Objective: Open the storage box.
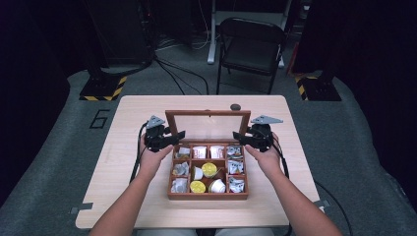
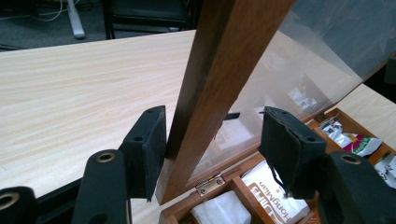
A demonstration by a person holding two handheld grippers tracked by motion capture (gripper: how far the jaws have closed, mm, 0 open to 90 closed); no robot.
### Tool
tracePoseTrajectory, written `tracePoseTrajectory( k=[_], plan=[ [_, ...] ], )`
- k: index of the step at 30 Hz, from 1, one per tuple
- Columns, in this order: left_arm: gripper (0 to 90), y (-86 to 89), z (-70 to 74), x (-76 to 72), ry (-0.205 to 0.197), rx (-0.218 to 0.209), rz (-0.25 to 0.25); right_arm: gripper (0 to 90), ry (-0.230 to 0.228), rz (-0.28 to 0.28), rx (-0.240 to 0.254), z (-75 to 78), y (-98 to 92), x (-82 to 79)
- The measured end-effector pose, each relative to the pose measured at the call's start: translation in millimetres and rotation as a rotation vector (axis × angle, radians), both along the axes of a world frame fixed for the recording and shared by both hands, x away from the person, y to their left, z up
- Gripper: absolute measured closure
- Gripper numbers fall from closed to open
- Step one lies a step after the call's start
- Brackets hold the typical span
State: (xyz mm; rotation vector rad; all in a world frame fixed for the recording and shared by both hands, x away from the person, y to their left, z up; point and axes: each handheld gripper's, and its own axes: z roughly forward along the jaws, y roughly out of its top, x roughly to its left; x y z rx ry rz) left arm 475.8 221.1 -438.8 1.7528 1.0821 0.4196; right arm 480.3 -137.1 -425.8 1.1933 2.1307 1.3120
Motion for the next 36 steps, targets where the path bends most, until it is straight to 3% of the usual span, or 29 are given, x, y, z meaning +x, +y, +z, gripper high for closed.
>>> tracePoseTrajectory(
  k=[12,36],
  plan=[
    [41.1,-1.7,-8.0,6.7,0.02,-0.01,0.002,43.9,0.023,-0.014,0.021,-17.2,-2.1,5.1],
    [40.1,-4.0,-19.6,14.1,0.053,-0.02,0.009,44.0,0.028,-0.028,-0.002,-24.8,2.2,10.6]
  ],
)
